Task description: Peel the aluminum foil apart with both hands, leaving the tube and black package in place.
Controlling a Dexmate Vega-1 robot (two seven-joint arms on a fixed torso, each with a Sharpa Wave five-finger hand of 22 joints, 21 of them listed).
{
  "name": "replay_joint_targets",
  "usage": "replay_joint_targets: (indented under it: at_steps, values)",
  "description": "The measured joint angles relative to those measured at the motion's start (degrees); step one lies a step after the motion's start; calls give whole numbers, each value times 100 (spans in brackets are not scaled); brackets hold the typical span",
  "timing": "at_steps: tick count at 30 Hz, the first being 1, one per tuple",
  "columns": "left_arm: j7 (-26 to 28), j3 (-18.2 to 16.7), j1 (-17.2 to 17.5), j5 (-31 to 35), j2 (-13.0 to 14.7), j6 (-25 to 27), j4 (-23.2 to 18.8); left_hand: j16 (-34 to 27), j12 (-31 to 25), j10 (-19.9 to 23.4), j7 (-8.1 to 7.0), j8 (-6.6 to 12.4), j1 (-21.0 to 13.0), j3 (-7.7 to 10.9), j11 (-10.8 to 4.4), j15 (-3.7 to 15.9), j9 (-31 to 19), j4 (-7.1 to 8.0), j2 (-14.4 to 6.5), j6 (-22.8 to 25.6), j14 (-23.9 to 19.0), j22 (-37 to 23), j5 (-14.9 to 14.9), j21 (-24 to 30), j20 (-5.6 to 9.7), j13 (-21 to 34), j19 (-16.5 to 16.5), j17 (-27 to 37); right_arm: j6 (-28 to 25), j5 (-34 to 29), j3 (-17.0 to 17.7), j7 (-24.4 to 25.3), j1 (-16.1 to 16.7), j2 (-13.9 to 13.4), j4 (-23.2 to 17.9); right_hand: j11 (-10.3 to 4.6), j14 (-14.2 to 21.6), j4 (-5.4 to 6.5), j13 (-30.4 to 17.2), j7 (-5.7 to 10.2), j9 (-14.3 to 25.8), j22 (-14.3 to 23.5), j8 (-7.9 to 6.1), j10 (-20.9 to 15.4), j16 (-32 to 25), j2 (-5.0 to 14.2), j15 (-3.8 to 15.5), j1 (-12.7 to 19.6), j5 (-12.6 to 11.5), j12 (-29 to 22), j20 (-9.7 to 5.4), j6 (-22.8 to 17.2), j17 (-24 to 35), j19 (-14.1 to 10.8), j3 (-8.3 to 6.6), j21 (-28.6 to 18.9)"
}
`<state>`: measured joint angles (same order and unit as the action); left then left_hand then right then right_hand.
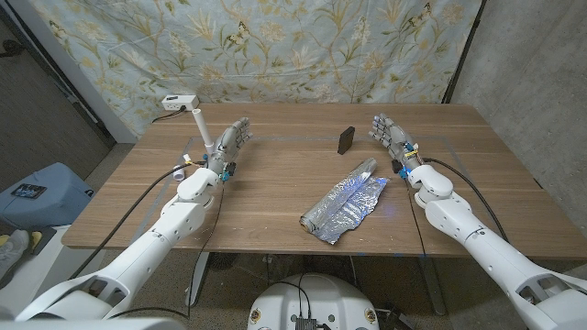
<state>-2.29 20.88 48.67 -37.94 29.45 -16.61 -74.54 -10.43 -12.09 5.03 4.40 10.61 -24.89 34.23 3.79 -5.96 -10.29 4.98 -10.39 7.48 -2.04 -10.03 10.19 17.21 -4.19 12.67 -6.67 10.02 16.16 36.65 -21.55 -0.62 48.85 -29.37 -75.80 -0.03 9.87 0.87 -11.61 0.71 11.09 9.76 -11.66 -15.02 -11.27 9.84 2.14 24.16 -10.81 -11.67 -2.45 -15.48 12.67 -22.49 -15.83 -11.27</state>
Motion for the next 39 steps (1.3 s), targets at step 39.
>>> replay_joint_targets:
  at_steps: [39]
  values:
    - [126, 107, -19, 100, -60, 119, -50, 0, 1, 30, 21, -2, -76, 110, 31, -29, 1, -111, 14, 21, -31, 1, 4, -35, 21, -16, -20, -16, -96, -425, -148, 64, 2, -527, -422, 1, -1, -218, 1, -1, -2, -1, 1, 1, 0, -108, -1, 195, 1, 1, 0, 2, -70, 1, -148, 0]
